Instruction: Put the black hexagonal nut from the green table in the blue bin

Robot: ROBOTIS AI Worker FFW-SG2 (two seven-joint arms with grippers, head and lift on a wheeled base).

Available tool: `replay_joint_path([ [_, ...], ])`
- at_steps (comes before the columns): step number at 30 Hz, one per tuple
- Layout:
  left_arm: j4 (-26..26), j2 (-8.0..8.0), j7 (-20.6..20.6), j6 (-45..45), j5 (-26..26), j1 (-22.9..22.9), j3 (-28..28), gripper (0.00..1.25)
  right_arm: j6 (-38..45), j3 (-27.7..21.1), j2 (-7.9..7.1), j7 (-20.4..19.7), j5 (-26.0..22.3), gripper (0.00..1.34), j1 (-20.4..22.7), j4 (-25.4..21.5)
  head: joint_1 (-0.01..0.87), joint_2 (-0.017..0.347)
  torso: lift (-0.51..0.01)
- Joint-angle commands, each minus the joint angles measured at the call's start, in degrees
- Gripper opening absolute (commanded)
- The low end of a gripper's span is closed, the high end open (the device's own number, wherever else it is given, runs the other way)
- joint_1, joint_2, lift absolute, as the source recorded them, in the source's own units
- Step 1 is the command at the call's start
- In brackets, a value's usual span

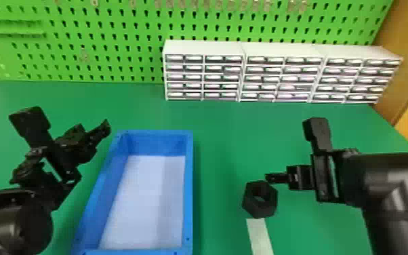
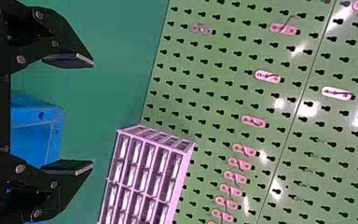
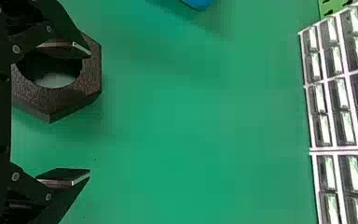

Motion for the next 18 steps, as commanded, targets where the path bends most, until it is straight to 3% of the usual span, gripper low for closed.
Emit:
replay_joint_path([
  [1, 0.0, 0.00, 0.0, 0.0, 0.0, 0.0, 0.0, 0.77, -0.5, 0.5, 0.03, 0.0, -0.6, 0.97, 0.1, 0.8, 0.691, 0.009, -0.097],
  [18, 0.0, 0.00, 0.0, 0.0, 0.0, 0.0, 0.0, 0.77, -0.9, 1.2, -0.15, 0.0, -1.0, 0.97, 0.4, 2.3, 0.691, 0.009, -0.097],
])
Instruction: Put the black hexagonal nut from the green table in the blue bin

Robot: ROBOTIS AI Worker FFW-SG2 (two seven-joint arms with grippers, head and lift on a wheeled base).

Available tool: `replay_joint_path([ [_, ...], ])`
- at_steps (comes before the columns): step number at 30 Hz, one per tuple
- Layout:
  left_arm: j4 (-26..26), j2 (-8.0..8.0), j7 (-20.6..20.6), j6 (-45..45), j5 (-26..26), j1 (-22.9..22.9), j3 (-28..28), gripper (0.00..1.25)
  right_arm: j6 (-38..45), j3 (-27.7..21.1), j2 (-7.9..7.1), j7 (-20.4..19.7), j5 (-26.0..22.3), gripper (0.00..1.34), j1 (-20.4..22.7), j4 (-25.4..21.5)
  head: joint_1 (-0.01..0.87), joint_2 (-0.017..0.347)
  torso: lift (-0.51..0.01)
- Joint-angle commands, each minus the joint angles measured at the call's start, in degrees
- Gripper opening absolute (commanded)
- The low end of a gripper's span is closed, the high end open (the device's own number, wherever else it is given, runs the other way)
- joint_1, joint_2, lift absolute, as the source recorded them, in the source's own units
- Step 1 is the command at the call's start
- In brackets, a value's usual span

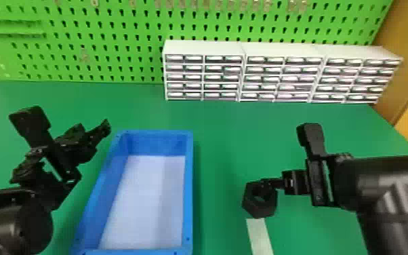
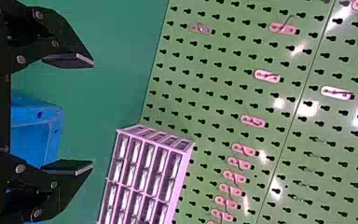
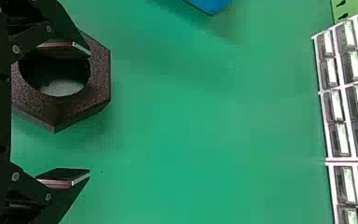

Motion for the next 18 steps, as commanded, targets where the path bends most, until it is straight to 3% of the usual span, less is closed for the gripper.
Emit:
replay_joint_path([
  [1, 0.0, 0.00, 0.0, 0.0, 0.0, 0.0, 0.0, 0.77, -0.1, 0.3, -0.07, 0.0, -0.4, 0.97, 0.2, 0.5, 0.691, 0.009, -0.097],
  [18, 0.0, 0.00, -0.1, 0.0, 0.0, 0.0, 0.0, 0.77, -0.3, 0.3, -0.24, 0.0, -0.4, 0.97, 0.4, 1.3, 0.691, 0.009, -0.097],
])
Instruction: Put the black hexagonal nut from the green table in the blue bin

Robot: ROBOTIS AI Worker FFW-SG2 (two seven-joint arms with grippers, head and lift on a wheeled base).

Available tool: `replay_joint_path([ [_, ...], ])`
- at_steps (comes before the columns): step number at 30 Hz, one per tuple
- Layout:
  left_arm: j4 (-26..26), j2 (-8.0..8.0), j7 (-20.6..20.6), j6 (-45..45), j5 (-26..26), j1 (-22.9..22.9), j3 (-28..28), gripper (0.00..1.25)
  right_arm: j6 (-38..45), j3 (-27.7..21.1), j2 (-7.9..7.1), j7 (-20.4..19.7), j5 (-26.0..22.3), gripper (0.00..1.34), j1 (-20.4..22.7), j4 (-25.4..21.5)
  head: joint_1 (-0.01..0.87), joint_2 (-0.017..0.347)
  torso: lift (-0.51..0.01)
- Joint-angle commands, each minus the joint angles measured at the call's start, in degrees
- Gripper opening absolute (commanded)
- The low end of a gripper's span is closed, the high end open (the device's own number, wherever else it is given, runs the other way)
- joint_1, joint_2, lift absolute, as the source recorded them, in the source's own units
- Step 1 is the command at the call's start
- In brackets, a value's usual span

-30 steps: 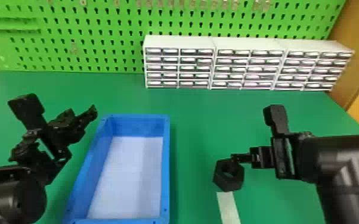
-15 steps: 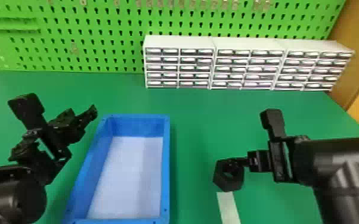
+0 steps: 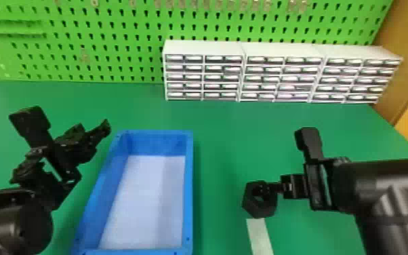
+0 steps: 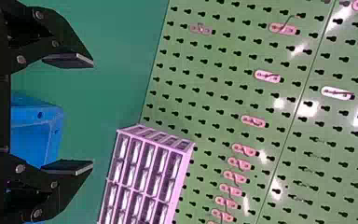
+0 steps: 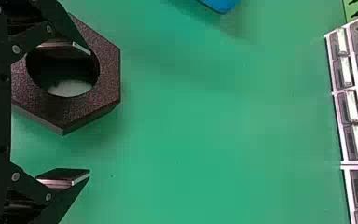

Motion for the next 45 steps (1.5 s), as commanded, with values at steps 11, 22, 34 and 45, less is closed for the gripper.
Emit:
replay_joint_path([
  [11, 0.0, 0.00, 0.0, 0.0, 0.0, 0.0, 0.0, 0.77, -0.9, -0.2, -0.04, 0.0, -0.2, 0.97, 0.3, 0.9, 0.691, 0.009, -0.097],
  [22, 0.0, 0.00, 0.0, 0.0, 0.0, 0.0, 0.0, 0.77, -1.4, -0.4, -0.04, 0.0, -0.4, 0.97, 0.7, 1.3, 0.691, 0.009, -0.097],
  [34, 0.0, 0.00, 0.0, 0.0, 0.0, 0.1, 0.0, 0.77, -1.8, -0.4, 0.13, 0.0, -0.4, 0.97, 1.0, 1.6, 0.691, 0.009, -0.097],
  [45, 0.0, 0.00, 0.0, 0.0, 0.0, 0.2, 0.0, 0.77, -2.5, -0.6, 0.22, 0.0, -0.5, 0.97, 1.3, 2.3, 0.691, 0.009, -0.097],
])
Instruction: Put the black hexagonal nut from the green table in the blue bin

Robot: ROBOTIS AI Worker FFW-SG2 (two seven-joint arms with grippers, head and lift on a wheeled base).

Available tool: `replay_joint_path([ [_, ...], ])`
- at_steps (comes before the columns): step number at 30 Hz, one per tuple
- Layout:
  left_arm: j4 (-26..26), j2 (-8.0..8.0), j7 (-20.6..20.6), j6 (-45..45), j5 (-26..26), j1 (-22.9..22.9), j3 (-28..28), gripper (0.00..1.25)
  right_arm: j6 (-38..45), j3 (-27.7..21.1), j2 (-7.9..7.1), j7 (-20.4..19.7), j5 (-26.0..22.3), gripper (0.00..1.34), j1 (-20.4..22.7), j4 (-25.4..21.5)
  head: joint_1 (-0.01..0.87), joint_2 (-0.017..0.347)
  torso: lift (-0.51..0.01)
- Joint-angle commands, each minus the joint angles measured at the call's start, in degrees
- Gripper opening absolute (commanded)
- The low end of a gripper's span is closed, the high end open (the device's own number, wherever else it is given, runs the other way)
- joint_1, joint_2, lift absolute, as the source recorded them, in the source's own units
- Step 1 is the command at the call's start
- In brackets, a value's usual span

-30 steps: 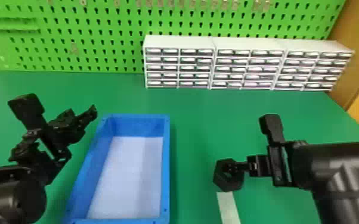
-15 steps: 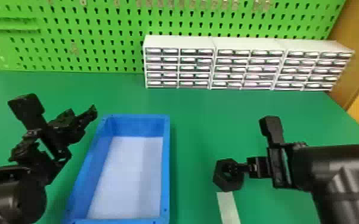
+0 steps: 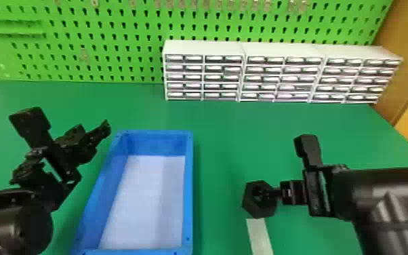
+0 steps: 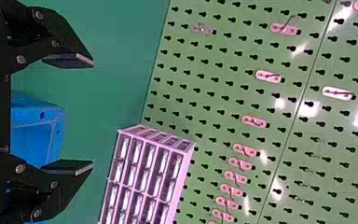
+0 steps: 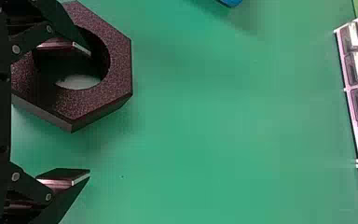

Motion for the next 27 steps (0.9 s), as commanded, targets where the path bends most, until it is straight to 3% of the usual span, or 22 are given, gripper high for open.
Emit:
replay_joint_path([
  [1, 0.0, 0.00, 0.0, 0.0, 0.0, 0.1, 0.0, 0.77, -0.2, 0.0, 0.03, 0.0, 0.0, 0.97, 0.1, 0.3, 0.691, 0.009, -0.097],
  [27, 0.0, 0.00, 0.0, 0.0, 0.0, 0.2, -0.2, 0.77, -0.4, 0.1, 0.20, 0.0, 0.7, 0.97, 0.6, 1.1, 0.691, 0.009, -0.097],
])
